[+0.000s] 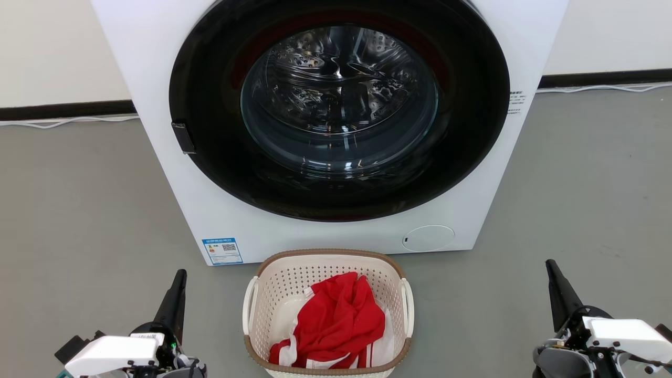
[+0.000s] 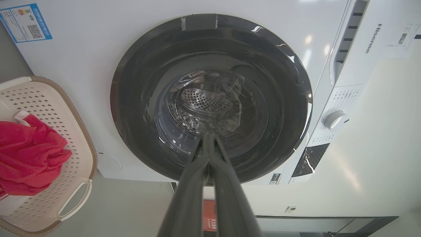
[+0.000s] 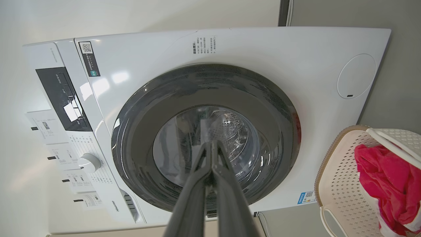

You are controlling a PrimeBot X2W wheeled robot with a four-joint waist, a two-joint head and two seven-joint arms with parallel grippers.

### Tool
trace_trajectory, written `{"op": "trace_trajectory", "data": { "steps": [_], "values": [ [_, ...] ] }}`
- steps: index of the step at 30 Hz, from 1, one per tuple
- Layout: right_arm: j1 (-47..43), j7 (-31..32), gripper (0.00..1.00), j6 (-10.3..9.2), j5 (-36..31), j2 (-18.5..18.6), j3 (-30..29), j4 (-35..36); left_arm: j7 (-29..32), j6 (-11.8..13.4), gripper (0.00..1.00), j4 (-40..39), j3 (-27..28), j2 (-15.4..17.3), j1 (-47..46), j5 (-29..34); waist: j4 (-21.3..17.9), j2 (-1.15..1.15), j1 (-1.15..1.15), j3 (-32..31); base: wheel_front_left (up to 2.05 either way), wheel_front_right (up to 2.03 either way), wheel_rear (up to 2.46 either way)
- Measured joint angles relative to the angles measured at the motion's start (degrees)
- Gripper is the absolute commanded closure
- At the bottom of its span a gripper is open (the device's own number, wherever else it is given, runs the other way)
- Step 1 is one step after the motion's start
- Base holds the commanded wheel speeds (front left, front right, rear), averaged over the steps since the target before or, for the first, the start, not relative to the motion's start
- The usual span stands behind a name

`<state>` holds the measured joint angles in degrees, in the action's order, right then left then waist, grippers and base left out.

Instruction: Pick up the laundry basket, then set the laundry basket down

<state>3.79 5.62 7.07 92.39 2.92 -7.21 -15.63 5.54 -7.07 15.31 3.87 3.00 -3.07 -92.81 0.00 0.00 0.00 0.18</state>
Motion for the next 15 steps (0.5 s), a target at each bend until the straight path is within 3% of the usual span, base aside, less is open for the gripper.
{"op": "trace_trajectory", "data": {
  "steps": [15],
  "values": [
    [0.0,0.0,1.00,0.00,0.0,0.0,-0.1,0.0,0.1,0.0,1.00,0.0,0.2,-0.3,0.0,0.0,0.0,0.00,0.00,0.0,0.00,0.00,0.00]
  ]
}}
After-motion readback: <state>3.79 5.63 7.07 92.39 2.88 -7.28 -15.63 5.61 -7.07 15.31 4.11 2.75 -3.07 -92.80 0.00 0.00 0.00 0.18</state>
